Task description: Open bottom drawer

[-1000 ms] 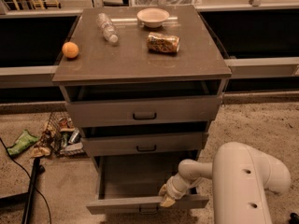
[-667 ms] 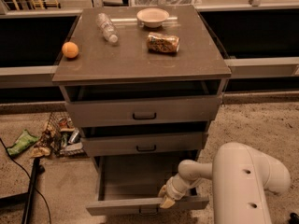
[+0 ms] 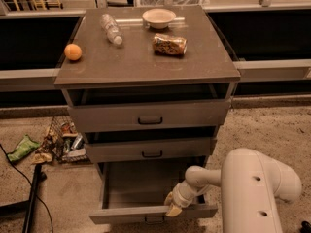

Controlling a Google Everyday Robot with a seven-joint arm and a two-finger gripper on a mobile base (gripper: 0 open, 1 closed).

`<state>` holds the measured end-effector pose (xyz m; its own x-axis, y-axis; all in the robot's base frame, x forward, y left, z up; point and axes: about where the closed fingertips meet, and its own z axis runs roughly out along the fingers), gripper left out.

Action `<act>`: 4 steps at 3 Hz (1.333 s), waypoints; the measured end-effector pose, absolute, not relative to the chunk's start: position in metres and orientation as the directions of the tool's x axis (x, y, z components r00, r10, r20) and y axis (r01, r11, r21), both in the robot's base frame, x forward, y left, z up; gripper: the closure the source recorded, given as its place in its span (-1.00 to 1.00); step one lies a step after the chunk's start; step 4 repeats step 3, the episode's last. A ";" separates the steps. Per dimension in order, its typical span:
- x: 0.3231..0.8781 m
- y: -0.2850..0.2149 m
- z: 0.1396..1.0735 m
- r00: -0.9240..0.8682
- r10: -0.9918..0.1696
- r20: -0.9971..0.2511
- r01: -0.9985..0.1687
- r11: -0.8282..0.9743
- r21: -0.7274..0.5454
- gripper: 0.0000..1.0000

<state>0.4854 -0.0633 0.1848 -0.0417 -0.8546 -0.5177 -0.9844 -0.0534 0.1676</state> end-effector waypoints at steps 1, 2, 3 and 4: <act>0.485 -0.064 0.186 -0.046 -0.855 -0.516 -0.984 -0.050 0.169 -0.89; 0.472 -0.071 0.203 -0.135 -0.862 -0.489 -0.977 0.035 0.208 -1.00; 0.461 -0.080 0.243 -0.160 -0.862 -0.482 -0.982 0.092 0.163 -1.00; 0.461 -0.080 0.243 -0.160 -0.862 -0.482 -0.982 0.092 0.163 -1.00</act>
Offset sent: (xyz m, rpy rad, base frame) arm -0.0265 -0.0218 0.0463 -0.0714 0.0899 -0.2021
